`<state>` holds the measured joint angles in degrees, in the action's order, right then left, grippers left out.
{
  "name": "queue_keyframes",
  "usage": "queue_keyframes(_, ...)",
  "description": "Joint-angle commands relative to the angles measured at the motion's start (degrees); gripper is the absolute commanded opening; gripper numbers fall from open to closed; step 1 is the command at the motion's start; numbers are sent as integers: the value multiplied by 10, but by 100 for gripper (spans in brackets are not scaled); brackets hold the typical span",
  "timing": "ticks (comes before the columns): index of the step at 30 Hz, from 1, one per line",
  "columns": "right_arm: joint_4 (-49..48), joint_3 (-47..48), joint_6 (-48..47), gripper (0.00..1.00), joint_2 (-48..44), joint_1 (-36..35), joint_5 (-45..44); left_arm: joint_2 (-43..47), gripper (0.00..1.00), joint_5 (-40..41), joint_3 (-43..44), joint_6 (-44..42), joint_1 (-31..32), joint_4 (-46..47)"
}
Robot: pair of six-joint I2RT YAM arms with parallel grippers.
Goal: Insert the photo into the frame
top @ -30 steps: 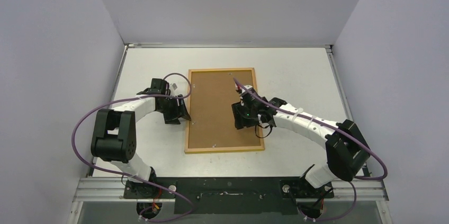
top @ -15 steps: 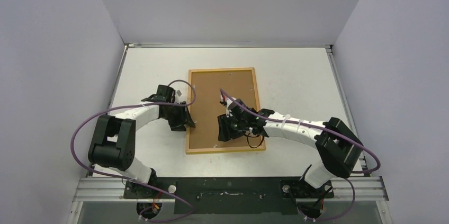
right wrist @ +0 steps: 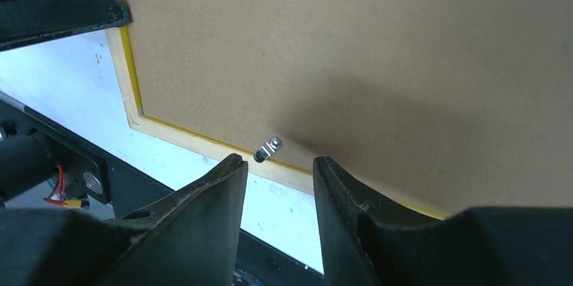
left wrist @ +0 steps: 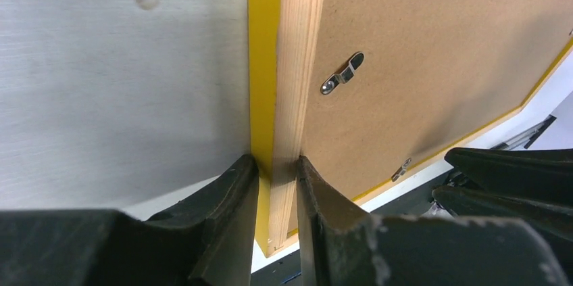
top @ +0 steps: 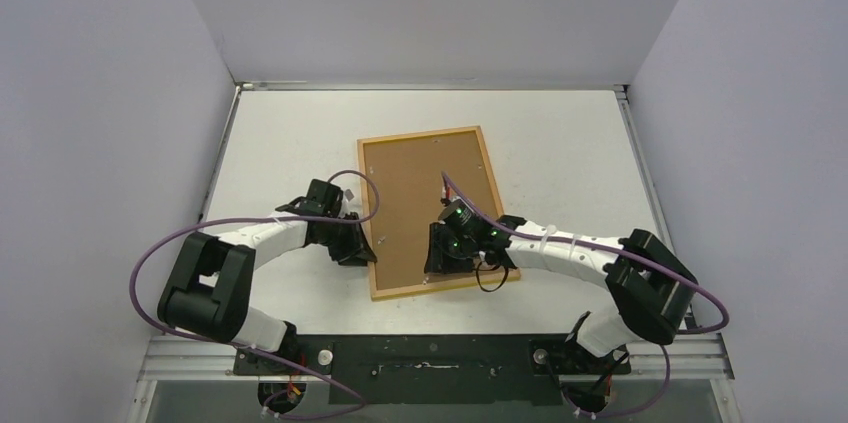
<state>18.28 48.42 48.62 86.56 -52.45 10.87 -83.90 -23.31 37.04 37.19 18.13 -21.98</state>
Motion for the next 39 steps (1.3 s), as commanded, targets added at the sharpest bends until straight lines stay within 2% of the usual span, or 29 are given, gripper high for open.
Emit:
queue_keyframes(1,54,-8,92,42,-62,0,-59,-7,22,3,-19,30,27,37)
queue_keyframes(4,88,-17,127,41,-81,1,-75,-23,22,-5,-18,35,34,43)
queue_keyframes(10,73,-36,145,27,-80,4,-55,-34,22,-8,-18,36,41,57)
queue_keyframes(29,-16,-47,153,24,-11,6,-14,-48,21,-7,-11,21,42,45)
queue_keyframes(39,-65,-71,171,24,-9,6,15,-49,21,-9,-18,21,42,50)
